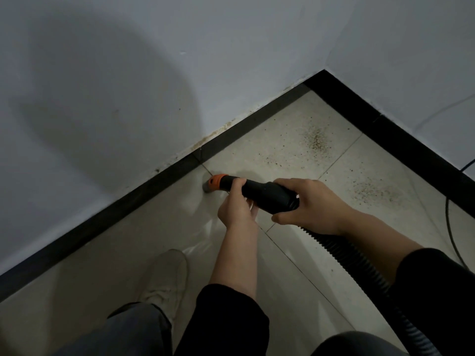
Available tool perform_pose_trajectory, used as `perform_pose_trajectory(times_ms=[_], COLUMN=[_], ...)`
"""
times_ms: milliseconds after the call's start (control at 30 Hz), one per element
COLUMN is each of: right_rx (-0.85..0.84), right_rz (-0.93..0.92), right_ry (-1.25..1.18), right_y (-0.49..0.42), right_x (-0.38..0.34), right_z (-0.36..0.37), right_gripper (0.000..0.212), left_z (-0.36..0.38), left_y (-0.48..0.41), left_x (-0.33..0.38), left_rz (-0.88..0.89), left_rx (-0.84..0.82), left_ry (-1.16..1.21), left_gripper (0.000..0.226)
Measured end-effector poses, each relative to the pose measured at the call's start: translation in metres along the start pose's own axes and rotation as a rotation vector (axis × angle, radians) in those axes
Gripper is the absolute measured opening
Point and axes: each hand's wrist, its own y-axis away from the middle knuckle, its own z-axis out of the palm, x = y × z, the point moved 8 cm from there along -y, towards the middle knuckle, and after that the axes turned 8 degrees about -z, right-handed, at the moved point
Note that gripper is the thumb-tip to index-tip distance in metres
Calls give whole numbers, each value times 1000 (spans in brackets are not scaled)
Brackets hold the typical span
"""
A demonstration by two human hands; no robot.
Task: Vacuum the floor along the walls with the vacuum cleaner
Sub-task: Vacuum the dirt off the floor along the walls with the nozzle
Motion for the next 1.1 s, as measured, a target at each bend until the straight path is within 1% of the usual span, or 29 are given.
perform_pose_trajectory(times_ms=[400, 533, 667, 800, 933, 1033, 1100], right_rx=[14, 53, 187, 265, 280, 264, 277], right_rz=[59, 78, 90, 125, 149, 145, 144], right_ry=[10, 25, 1, 30, 29, 31, 19], right_y=[48, 56, 56, 40, 16, 0, -4], right_x=[13, 14, 18, 30, 41, 43, 45], right_z=[-9, -15, -34, -40, -23, -9, -4], right_gripper=[26, 26, 28, 32, 33, 33, 34], left_z=[1, 10, 40, 69, 73, 66, 63], left_y=[19, 23, 18, 2, -25, -44, -53], left_x=[-47, -50, -35, -18, 4, 15, 18], left_rz=[-23, -12, 38, 24, 13, 11, 6], left_rx=[-18, -50, -127, -184, -200, -184, -186], left_ry=[-9, -74, -184, -317, -472, -497, -502], left_gripper=[17, 18, 30, 33, 34, 34, 38])
